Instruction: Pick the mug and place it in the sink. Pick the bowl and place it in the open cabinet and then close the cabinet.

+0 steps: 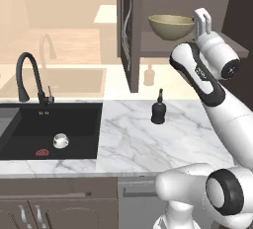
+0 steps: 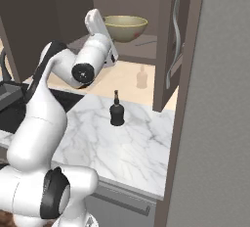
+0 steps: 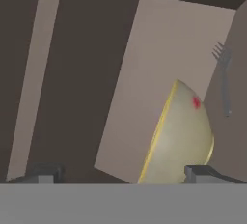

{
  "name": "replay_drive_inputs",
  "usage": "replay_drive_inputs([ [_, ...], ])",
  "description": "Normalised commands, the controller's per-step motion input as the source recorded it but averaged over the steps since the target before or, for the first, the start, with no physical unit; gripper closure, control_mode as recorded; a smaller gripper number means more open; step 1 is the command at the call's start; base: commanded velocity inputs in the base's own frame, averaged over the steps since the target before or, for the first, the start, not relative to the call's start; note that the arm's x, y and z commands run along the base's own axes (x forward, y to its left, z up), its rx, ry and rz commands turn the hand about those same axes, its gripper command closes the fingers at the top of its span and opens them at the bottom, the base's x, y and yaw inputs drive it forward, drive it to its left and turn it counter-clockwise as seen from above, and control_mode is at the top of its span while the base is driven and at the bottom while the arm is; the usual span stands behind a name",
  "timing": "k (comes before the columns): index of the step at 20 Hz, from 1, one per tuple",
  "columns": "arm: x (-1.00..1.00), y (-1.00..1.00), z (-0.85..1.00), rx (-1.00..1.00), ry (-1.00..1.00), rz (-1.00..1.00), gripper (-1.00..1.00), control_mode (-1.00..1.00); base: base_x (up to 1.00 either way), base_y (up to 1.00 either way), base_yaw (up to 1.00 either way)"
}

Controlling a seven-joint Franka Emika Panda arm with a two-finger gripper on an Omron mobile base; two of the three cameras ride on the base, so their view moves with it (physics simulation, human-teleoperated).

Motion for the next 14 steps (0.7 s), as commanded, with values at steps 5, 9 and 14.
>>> replay_drive_inputs([
  [5, -0.61, 0.00, 0.19, 0.00, -0.01, -0.01, -1.00, -1.00, 0.00, 0.00, 0.00],
  [9, -0.67, -0.03, 0.49, 0.04, 0.11, -0.06, -1.00, -1.00, 0.00, 0.00, 0.00],
  [14, -0.61, -0.01, 0.57, 0.05, 0.27, -0.08, -1.00, -1.00, 0.00, 0.00, 0.00],
])
